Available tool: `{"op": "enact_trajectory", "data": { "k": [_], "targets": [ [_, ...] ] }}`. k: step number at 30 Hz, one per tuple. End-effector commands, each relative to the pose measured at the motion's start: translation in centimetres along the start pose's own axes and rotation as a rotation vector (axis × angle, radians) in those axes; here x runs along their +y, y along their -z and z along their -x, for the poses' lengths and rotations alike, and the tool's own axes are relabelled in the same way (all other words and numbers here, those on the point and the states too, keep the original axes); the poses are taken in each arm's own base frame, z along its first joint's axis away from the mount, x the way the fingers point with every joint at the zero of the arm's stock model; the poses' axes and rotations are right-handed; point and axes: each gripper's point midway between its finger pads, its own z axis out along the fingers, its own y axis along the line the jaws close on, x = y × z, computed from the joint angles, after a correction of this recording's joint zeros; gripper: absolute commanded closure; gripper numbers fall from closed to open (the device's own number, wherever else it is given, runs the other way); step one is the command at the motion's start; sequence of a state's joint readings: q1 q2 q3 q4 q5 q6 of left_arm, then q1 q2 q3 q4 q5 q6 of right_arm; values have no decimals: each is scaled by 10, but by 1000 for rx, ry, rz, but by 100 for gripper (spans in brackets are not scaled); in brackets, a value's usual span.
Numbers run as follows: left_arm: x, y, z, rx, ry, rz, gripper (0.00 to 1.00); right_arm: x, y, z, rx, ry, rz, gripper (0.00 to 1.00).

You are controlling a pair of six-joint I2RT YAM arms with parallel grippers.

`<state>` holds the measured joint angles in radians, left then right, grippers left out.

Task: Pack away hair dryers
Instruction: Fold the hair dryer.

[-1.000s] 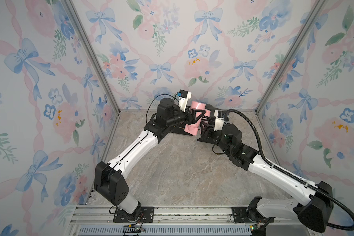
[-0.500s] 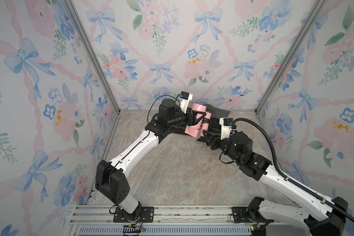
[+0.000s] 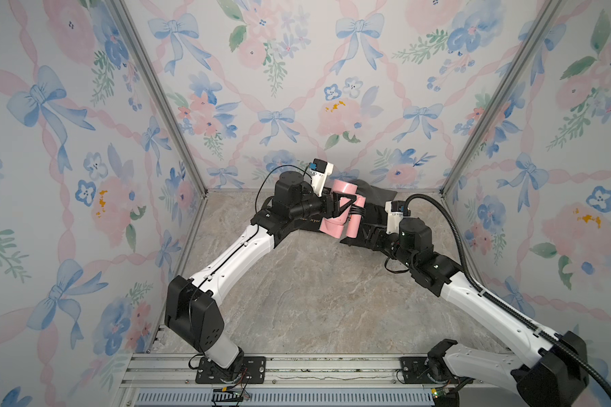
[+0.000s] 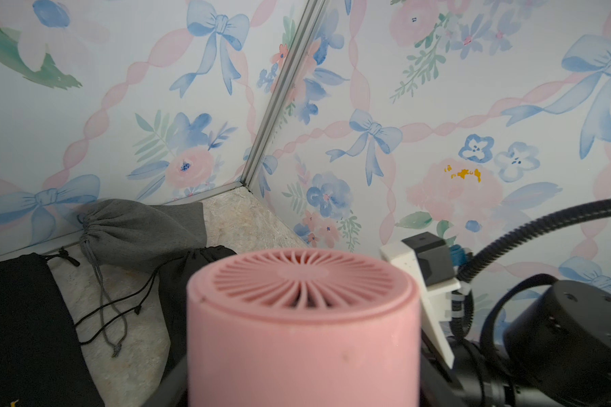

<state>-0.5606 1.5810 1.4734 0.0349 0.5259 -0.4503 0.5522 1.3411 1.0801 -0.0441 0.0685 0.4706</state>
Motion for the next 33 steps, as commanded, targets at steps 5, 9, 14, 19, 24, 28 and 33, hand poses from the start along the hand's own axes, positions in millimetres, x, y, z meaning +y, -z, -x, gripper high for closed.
{"op": "enact_trajectory", "data": {
  "k": [5,9,14,19,24,28,33],
  "targets": [
    [-30,2,22,-58,-30,-86,50,42,-9,10,-25,-9,171,35],
    [-30,-1,19,-53,-28,-88,50,57,-9,7,-18,11,207,35],
    [-31,-1,19,-53,-26,-91,49,73,-14,-2,-3,33,235,35],
    [-31,1,20,-60,-31,-85,49,68,-17,-6,18,57,183,35],
    [-30,8,29,-82,-39,-75,49,16,-4,-18,39,64,27,35],
    [-28,11,35,-92,-39,-72,49,-9,20,-16,-13,65,11,33],
    [-30,12,41,-98,-35,-90,48,5,55,13,-167,81,161,27]
  ]
}}
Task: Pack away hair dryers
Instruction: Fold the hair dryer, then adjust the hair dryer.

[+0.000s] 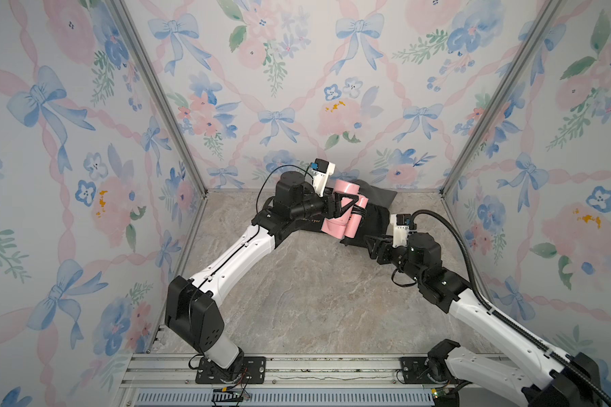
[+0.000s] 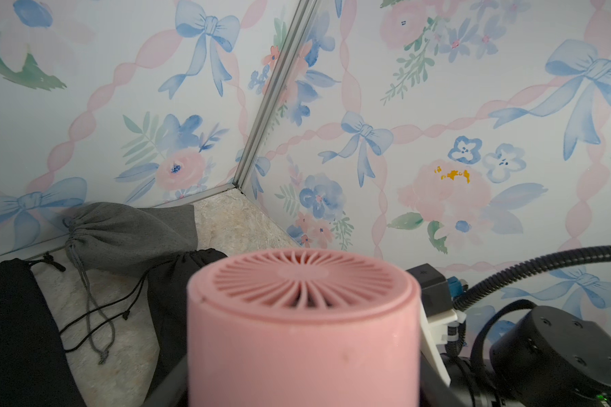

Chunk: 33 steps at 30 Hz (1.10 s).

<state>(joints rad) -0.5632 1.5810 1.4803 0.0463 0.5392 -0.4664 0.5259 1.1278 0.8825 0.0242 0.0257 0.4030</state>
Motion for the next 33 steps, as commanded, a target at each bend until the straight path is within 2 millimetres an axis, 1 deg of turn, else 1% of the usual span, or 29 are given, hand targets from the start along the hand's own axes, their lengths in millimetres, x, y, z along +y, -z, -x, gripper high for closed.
{"op": "enact_trajectory", "data": {
  "k": [1,2,3,6,10,14,18,26,28,30,33],
  "targets": [
    [-26,11,38,-87,-41,-77,48,20,13,30,-127,18,145,26],
    [-28,11,39,-88,-40,-84,48,26,17,35,-149,14,197,24],
    [-30,10,40,-89,-39,-93,48,37,20,42,-173,16,270,22],
    [-36,10,43,-95,-32,-123,48,58,26,54,-207,21,418,20],
    [-43,11,46,-104,-24,-156,48,73,24,67,-234,-15,548,20],
    [-48,12,48,-109,-21,-177,47,79,20,79,-254,-34,597,19],
    [-55,13,50,-115,-21,-198,48,82,16,85,-262,-29,615,19],
    [-71,15,51,-121,-34,-224,48,91,15,99,-295,-41,682,21],
    [-73,17,52,-126,-37,-227,48,94,14,102,-293,-72,705,22],
    [-77,17,53,-128,-42,-233,48,95,13,103,-291,-80,714,26],
    [-78,19,55,-134,-48,-231,47,96,12,105,-296,-92,732,36]
  ]
}}
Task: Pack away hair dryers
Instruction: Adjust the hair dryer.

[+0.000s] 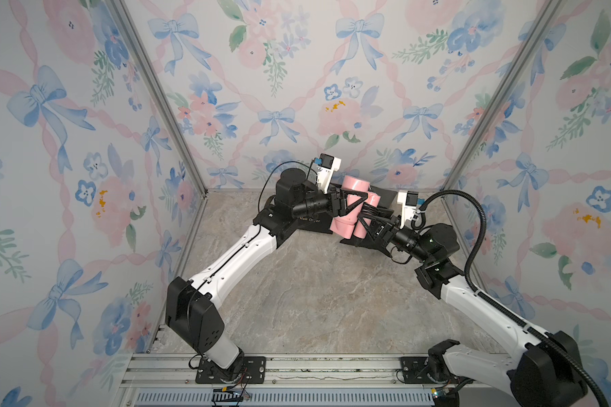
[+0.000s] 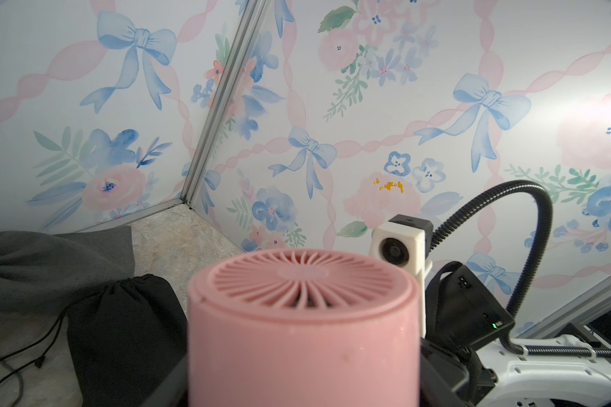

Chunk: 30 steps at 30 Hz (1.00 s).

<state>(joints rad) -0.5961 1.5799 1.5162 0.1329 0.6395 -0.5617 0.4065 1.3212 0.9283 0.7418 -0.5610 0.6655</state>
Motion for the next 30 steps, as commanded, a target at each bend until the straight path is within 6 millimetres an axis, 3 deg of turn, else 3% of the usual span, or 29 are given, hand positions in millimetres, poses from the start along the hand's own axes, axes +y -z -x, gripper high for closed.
{"op": "enact_trajectory", "data": {
  "k": [1,8,12,16,18,24,30],
  "targets": [
    [-36,12,37,-97,-80,-67,47,12,-5,16,-46,10,75,40],
    [-34,11,39,-102,-84,-60,47,18,-9,17,-63,-24,121,68],
    [-29,10,38,-106,-90,-40,41,18,-9,20,-75,-24,123,72],
    [-15,12,37,-123,-122,20,24,4,-2,21,-84,-2,40,73],
    [-3,16,37,-132,-129,64,15,-6,4,22,-90,9,-10,74],
    [47,32,33,-153,-106,215,7,-52,26,20,-89,12,-240,76],
    [128,52,11,-109,-35,480,6,-104,63,13,-31,92,-576,76]
  ]
}}
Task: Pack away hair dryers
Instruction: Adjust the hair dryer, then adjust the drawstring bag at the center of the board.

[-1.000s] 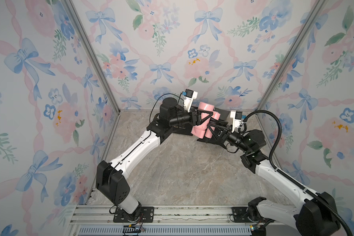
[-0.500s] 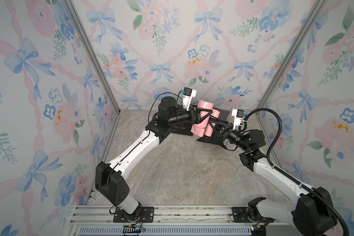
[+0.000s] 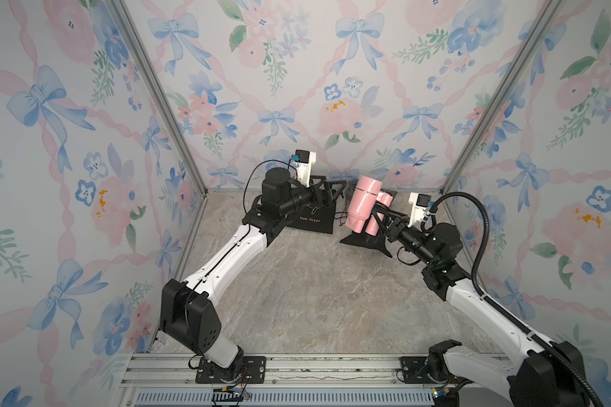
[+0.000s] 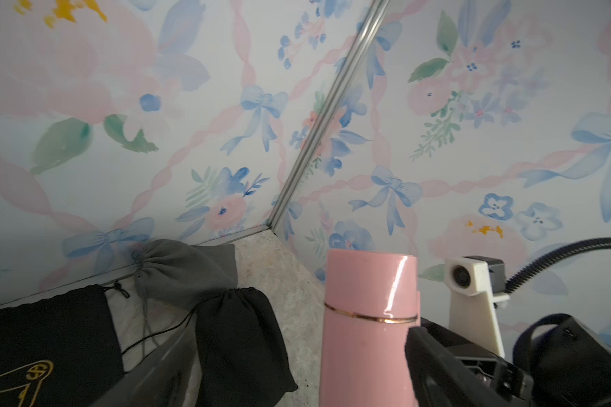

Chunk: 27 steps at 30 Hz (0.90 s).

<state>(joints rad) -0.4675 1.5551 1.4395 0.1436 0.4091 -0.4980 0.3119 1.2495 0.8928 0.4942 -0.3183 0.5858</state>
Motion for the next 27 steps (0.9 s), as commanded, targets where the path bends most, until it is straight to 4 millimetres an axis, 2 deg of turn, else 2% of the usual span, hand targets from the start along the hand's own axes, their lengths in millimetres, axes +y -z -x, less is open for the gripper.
{"op": "enact_trajectory", "data": {
  "k": [1,3,5,8,11,14,17,23,27],
  "targets": [
    [55,-3,-23,47,-20,214,6,-42,15,6,1,116,-248,76],
    [86,-9,-45,102,-27,335,6,-57,22,4,40,157,-337,76],
    [117,-17,-75,183,-36,437,7,-69,30,5,55,175,-397,76],
    [152,-31,-119,297,-72,558,8,-85,41,7,76,177,-462,76],
    [178,-44,-158,389,-92,624,9,-90,50,11,77,177,-483,76],
    [195,-59,-191,470,-141,678,11,-92,56,14,76,177,-490,76],
    [207,-74,-216,527,-187,715,11,-92,59,14,75,172,-485,76],
    [220,-100,-240,559,-218,742,12,-92,58,10,85,158,-470,76],
    [226,-111,-253,582,-248,768,12,-92,57,8,94,158,-466,76]
  ]
}}
